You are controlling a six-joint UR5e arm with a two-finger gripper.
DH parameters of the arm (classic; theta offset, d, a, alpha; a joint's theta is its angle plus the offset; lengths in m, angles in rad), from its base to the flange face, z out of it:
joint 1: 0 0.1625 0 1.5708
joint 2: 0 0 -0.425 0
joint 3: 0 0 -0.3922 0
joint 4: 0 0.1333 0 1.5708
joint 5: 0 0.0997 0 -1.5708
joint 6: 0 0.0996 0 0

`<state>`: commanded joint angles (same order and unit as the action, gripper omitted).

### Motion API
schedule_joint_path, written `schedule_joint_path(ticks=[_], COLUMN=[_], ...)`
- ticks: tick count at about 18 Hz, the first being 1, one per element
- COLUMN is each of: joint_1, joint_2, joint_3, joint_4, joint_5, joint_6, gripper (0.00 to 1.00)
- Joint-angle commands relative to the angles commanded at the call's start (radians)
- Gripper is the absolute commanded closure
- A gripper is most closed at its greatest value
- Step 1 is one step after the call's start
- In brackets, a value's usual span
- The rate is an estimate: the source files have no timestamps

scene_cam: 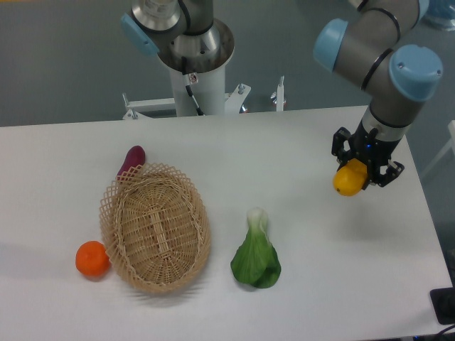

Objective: Pick up the mango from the table

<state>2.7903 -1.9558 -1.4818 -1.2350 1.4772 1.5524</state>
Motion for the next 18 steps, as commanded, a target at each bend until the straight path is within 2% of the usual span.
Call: schedule_joint_path(ticks=[6, 9, 18], joint_1=[-0.008, -0.014, -0.015], joint_2=[-0.017, -0.022, -0.023], joint_3=[0.011, 0.012, 0.012], joint_4=[0.023, 0.029, 0.035], joint_5=[0.009, 0.060, 0.063], joint_6=[0.000, 0.002, 0.000], gripper=[0.58, 0.58, 0.58])
